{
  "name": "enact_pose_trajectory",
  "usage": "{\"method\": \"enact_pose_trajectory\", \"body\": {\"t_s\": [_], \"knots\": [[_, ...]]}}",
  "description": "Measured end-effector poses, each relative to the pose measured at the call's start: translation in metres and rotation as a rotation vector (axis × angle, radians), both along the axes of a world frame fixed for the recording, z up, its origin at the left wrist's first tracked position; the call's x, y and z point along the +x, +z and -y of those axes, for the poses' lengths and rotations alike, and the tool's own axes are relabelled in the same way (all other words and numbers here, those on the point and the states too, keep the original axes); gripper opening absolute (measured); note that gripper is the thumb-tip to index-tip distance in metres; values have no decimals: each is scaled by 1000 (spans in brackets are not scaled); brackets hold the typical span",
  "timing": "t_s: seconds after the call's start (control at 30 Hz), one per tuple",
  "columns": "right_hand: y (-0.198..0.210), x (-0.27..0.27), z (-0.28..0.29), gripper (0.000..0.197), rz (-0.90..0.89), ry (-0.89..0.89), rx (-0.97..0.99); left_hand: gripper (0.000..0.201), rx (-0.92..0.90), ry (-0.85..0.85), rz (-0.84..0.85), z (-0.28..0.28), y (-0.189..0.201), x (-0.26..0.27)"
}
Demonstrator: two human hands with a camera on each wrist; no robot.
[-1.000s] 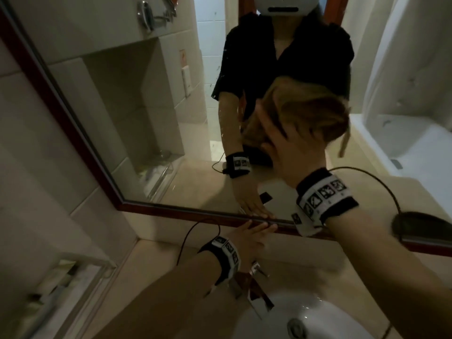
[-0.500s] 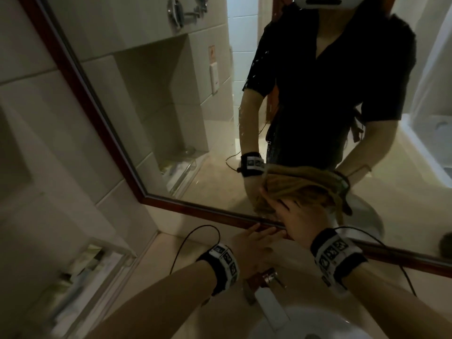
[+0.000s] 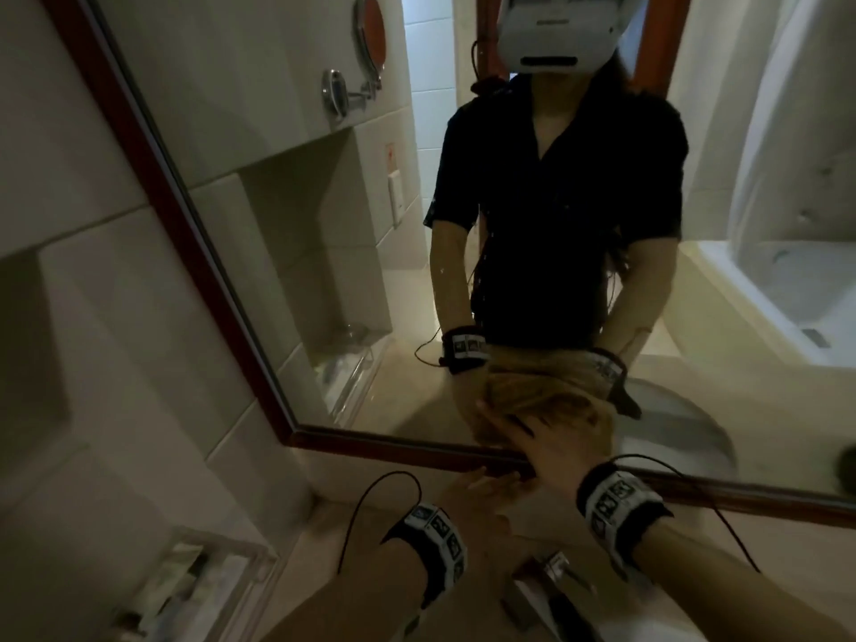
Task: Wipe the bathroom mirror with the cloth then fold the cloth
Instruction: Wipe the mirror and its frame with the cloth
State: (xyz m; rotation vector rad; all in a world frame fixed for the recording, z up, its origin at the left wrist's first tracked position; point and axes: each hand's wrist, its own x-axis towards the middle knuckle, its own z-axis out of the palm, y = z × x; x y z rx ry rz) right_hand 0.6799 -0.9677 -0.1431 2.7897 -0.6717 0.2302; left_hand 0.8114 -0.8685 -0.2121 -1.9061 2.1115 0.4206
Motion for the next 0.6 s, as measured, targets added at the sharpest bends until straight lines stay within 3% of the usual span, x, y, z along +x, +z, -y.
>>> {"method": "enact_pose_trajectory", "body": {"t_s": [0.07, 0.13, 0.2, 0.3, 0.37, 0.47, 0.57, 0.6], "knots": [[-1, 1, 0, 85, -23, -5, -21, 59, -6, -8, -26, 2, 2, 3], [7, 4, 6, 81, 75, 41, -70, 61, -30, -48, -45, 2, 7, 3], [39, 10, 5, 80, 175, 32, -95, 61, -61, -131, -13, 2, 8, 5], [106, 40, -6, 56, 481, -96, -271, 58, -76, -343, 157, -4, 20, 18], [123, 59, -10, 57, 579, -192, -305, 64, -123, -312, 63, -6, 20, 32], [99, 76, -13, 63, 566, -197, -323, 66, -130, -314, 83, -6, 8, 46], [38, 74, -23, 83, 266, -105, -214, 72, -108, -306, 155, -2, -2, 41], [15, 69, -26, 79, 161, -59, -153, 69, -108, -258, 128, -3, -1, 40]]}}
